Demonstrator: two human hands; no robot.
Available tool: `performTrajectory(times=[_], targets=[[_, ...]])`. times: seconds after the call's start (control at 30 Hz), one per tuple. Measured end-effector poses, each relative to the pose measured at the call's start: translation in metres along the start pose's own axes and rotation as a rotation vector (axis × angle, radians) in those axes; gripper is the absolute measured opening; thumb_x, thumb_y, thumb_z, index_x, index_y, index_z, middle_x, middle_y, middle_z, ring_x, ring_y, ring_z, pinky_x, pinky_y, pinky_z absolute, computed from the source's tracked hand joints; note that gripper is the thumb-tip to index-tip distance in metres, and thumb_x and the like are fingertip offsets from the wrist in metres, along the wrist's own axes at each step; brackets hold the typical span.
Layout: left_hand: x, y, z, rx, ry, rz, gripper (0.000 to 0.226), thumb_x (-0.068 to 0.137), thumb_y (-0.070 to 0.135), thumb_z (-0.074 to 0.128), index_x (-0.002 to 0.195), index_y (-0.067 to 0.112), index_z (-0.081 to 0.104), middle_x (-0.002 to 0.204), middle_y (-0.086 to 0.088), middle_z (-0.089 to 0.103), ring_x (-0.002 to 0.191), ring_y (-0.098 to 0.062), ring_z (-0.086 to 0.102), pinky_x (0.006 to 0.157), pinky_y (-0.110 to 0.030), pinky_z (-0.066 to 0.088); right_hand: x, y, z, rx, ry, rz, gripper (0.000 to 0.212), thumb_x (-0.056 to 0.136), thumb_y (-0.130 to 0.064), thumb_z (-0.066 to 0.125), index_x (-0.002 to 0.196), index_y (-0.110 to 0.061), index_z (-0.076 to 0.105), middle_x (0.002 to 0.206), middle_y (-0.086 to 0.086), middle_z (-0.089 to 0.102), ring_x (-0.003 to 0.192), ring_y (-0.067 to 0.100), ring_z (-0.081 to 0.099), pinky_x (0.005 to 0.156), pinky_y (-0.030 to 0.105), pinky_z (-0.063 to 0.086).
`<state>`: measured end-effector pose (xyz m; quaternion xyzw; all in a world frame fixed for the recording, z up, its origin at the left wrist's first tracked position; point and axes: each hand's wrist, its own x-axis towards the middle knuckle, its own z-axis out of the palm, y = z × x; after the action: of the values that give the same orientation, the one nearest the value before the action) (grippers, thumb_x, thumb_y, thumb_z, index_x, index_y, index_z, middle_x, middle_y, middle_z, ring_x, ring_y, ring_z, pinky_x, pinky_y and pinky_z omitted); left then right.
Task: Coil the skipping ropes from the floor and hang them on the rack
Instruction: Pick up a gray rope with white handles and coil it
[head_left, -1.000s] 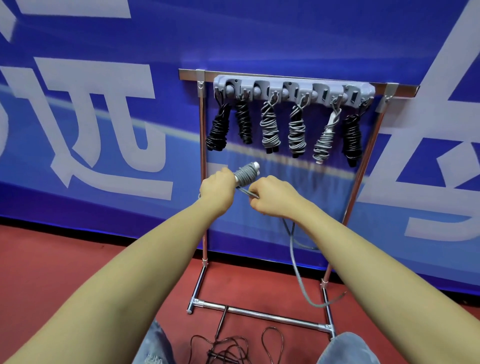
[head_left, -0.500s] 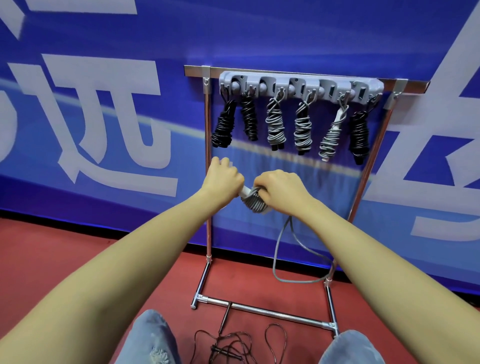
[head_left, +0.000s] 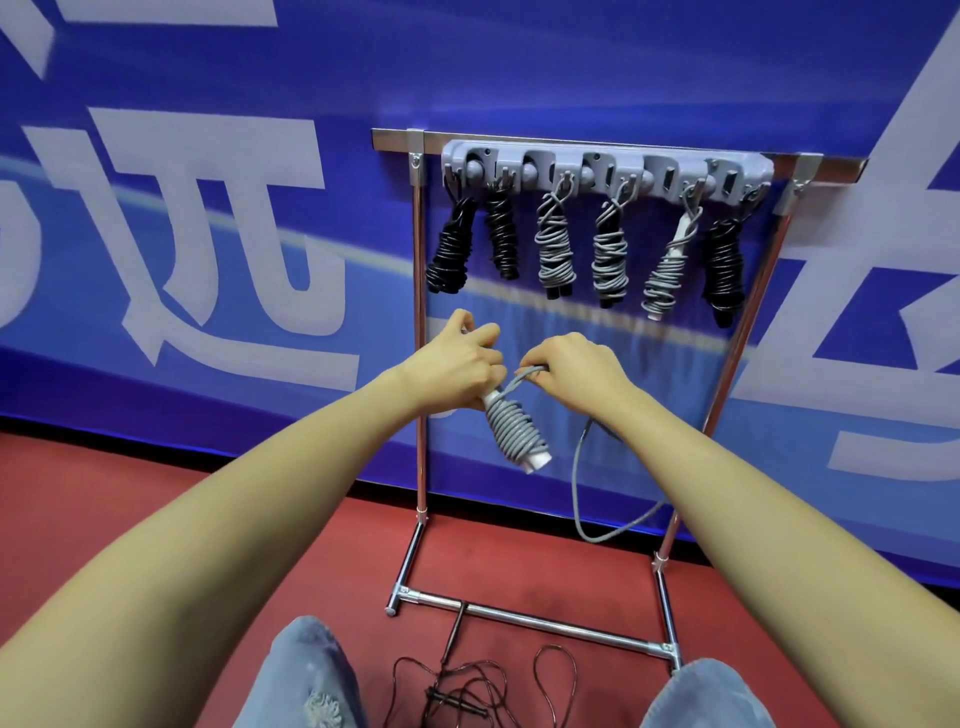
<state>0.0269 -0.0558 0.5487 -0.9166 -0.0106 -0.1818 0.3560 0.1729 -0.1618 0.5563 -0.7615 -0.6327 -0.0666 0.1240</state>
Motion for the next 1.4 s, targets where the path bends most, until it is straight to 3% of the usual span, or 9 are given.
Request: performTrajectory(times=[0.07,0.13,0.2,0.3,0.5,0.77,1.0,1.27,1.4], targets=[[0.0,0.001,0.001,-0.139,0.113,-0.132,0.028,0.073,0.034,0.048,0.053,0.014,0.047,0.049,0.003,0.044,0.063,-0.023,0.047,0.058,-0.03,0.037,-0.004,0.002,0.003,0.042,-0.01,0.041,0.022,0.096,-0.03,0.049,0.103,-0.023,0.068,0.098,-0.001,0.068,0.096,0.025,0.059,0.065,0.031,0.04],[0.0,0.002,-0.002,-0.385,0.169,-0.365,0.032,0.077,0.038,0.054,0.062,0.01,0.049,0.054,-0.003,0.051,0.062,-0.028,0.052,0.052,-0.028,0.036,-0.007,0.002,0.005,0.114,0.005,0.106,0.019,0.092,-0.021,0.051,0.101,-0.013,0.065,0.096,0.007,0.066,0.094,0.033,0.059,0.067,0.033,0.04],[0.003,0.008,-0.01,-0.601,0.059,-0.678,0.031,0.08,0.038,0.061,0.082,0.009,0.049,0.068,-0.008,0.057,0.07,-0.033,0.054,0.056,-0.033,0.038,-0.009,0.001,0.006,0.196,0.043,0.163,0.02,0.093,-0.019,0.05,0.099,-0.006,0.064,0.093,0.014,0.064,0.09,0.038,0.058,0.066,0.034,0.039],[0.013,0.018,-0.016,-0.851,0.107,-0.98,0.032,0.081,0.038,0.056,0.093,0.012,0.042,0.068,-0.005,0.055,0.069,-0.033,0.054,0.058,-0.036,0.041,-0.008,-0.006,0.009,0.319,0.1,0.149,0.024,0.096,-0.023,0.05,0.073,-0.013,0.051,0.07,0.006,0.053,0.073,0.034,0.053,0.06,0.034,0.039],[0.025,0.021,-0.006,-0.821,-0.039,-1.206,0.029,0.088,0.03,0.052,0.105,0.009,0.043,0.093,-0.011,0.06,0.086,-0.035,0.058,0.067,-0.037,0.044,-0.007,-0.013,0.01,0.326,0.029,0.134,0.039,0.093,-0.023,0.053,0.06,-0.014,0.034,0.06,0.005,0.043,0.064,0.027,0.041,0.056,0.034,0.034],[0.022,0.02,0.006,-0.476,-0.29,-1.078,0.032,0.093,0.026,0.051,0.115,0.005,0.04,0.102,-0.014,0.062,0.09,-0.034,0.061,0.062,-0.035,0.039,-0.01,-0.023,-0.003,0.175,-0.071,0.039,0.042,0.095,-0.022,0.05,0.057,-0.011,0.035,0.059,0.004,0.036,0.056,0.023,0.034,0.046,0.029,0.024],[0.024,0.015,-0.001,-0.155,-0.512,-0.751,0.028,0.089,0.006,0.05,0.117,0.007,0.045,0.105,-0.008,0.064,0.092,-0.03,0.063,0.055,-0.029,0.033,-0.01,-0.024,-0.012,-0.182,-0.09,-0.078,0.011,0.091,-0.009,0.045,0.094,-0.005,0.054,0.091,0.011,0.053,0.078,0.031,0.052,0.061,0.033,0.035],[0.025,0.017,-0.011,-0.021,-0.619,-0.433,0.021,0.094,0.014,0.045,0.11,0.014,0.058,0.106,-0.003,0.065,0.096,-0.026,0.063,0.053,-0.024,0.028,-0.008,-0.014,-0.008,-0.126,-0.103,-0.075,0.036,0.093,-0.028,0.056,0.116,-0.004,0.041,0.102,0.014,0.058,0.088,0.037,0.057,0.064,0.037,0.042],[0.022,0.017,-0.009,0.046,-0.634,-0.365,0.018,0.093,0.012,0.046,0.103,0.016,0.061,0.102,0.0,0.065,0.093,-0.023,0.063,0.047,-0.023,0.02,-0.01,-0.012,-0.007,0.066,-0.164,-0.131,0.028,0.096,-0.02,0.049,0.12,-0.009,0.039,0.099,0.013,0.059,0.083,0.034,0.056,0.069,0.045,0.048]])
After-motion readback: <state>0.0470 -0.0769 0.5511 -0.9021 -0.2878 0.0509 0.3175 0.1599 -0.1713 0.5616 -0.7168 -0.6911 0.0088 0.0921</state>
